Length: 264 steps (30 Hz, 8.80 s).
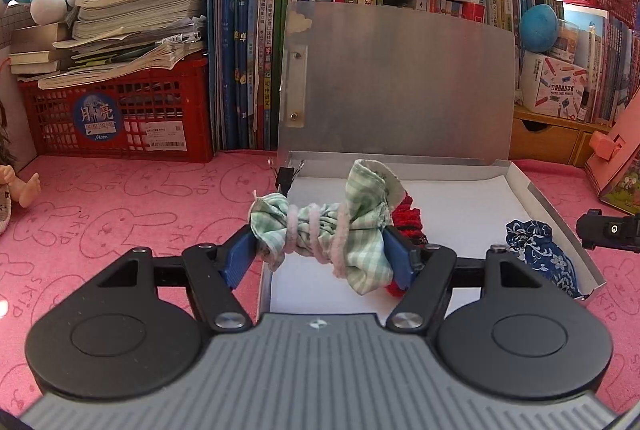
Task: Organize objects
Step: 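Carry the scrunchie bundle in the left tool while the right tool carries the lens cap to the box, then open both tools releasing the scrunchie bundle and lens cap into the box, then withdraw, then move the right tool to the white fluffy plush while the left tool approaches the purple plush head, then grasp the white fluffy plush with the right tool while the left tool grasps the purple plush head, then carry the purple plush in the left tool while the right tool carries the white plush to the box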
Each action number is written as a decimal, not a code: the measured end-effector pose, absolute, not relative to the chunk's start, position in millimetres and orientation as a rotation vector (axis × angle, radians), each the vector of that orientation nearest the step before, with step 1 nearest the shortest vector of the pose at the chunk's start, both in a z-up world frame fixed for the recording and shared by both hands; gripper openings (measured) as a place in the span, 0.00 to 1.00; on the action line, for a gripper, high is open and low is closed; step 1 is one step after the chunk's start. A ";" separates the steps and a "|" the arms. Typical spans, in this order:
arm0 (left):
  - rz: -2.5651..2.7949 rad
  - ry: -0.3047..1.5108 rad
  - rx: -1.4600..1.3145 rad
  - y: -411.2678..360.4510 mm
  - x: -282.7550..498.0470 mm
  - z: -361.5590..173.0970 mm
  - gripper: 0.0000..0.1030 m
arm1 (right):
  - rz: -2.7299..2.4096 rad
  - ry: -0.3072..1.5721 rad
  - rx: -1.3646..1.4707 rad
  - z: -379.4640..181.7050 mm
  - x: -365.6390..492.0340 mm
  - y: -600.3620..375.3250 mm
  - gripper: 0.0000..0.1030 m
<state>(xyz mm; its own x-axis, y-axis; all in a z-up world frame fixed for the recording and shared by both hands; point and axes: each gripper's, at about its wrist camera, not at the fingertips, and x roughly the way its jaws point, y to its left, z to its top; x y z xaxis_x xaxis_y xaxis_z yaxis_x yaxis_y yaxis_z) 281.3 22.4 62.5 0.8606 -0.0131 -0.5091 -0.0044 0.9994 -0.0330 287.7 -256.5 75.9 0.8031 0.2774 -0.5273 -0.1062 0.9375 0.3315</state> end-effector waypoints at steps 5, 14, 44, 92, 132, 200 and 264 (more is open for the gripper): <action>0.016 0.571 -0.034 24.3 296.8 48.7 0.70 | 0.216 0.611 0.270 70.0 308.0 -244.4 0.37; 0.014 0.581 0.011 17.1 316.1 42.3 0.71 | 0.234 0.627 0.279 62.2 333.9 -230.3 0.37; -0.051 0.485 0.037 -2.5 266.0 73.6 0.91 | 0.168 0.523 0.135 108.8 280.1 -222.0 0.68; -0.237 0.458 0.080 -21.0 52.9 29.7 0.92 | 0.214 0.455 -0.002 40.0 61.1 -251.0 0.85; -0.283 0.459 0.062 -28.9 35.9 24.8 0.92 | 0.285 0.459 -0.039 29.2 51.3 -229.3 0.67; -0.246 0.557 0.044 -64.1 67.2 9.9 0.69 | 0.167 0.404 0.040 38.5 50.4 -252.5 0.66; -0.069 0.536 0.025 14.8 368.2 59.9 0.69 | 0.167 0.563 0.319 103.1 372.9 -262.6 0.65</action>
<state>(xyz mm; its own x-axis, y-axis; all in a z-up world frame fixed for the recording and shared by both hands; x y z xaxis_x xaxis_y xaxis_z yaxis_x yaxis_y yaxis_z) 368.2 14.8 59.9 0.8574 -0.0594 -0.5111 0.0723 0.9974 0.0053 372.9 -262.6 103.1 0.8339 0.2413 -0.4963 -0.0682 0.9375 0.3413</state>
